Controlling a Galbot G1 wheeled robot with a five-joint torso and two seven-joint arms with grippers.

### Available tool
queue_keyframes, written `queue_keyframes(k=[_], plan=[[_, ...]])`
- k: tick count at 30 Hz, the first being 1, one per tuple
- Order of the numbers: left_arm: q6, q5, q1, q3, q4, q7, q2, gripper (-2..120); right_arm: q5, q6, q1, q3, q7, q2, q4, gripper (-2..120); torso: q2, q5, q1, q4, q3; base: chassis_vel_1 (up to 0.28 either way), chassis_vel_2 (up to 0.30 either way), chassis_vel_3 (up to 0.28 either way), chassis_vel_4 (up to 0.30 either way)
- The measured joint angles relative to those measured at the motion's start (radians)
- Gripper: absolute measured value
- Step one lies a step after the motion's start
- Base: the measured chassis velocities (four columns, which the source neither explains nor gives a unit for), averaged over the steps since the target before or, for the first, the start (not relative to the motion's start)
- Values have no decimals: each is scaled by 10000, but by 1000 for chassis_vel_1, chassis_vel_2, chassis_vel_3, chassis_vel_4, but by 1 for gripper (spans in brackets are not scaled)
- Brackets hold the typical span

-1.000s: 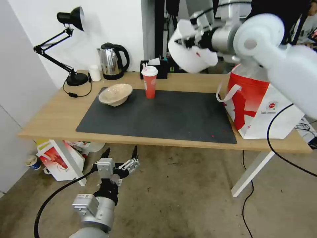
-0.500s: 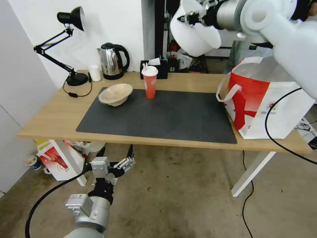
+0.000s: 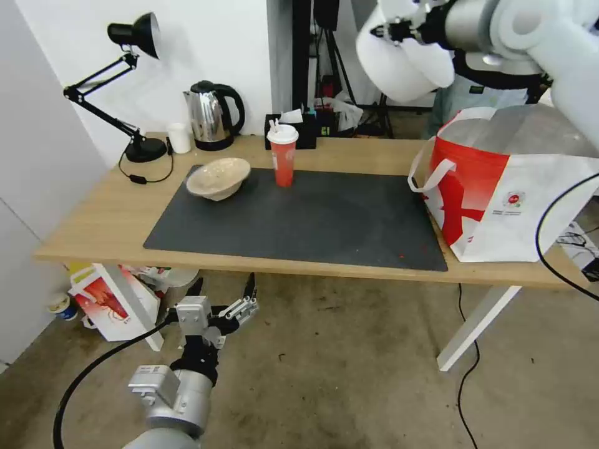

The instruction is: Pick up the trash from the table and place it into the takeout bag.

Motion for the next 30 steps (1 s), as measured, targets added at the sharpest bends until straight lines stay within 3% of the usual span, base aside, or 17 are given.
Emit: queue_keyframes(k=[5,14,17,30], plan=[[0,4,11,120,-4,-4,-6,100,-195,-4,-467,291,-161,-648,417,0,0,0,0,-2,-1,0,0,0,0],[1,7,-7,173,-5,-10,21,100,-220,-4,-836,587,-168,-1130,698,0,0,-2,0,1,0,0,0,0,0],[1,4,-23,207,38,-14,83,100,-296,-5,-1399,1102,-209,-1794,947,0,0,-1,0,0,-1,0,0,0,0],[0,-22,-100,334,104,-57,174,100,-353,-5,-2735,2323,-320,-2689,1370,0,1,-3,0,0,-1,0,0,0,0]])
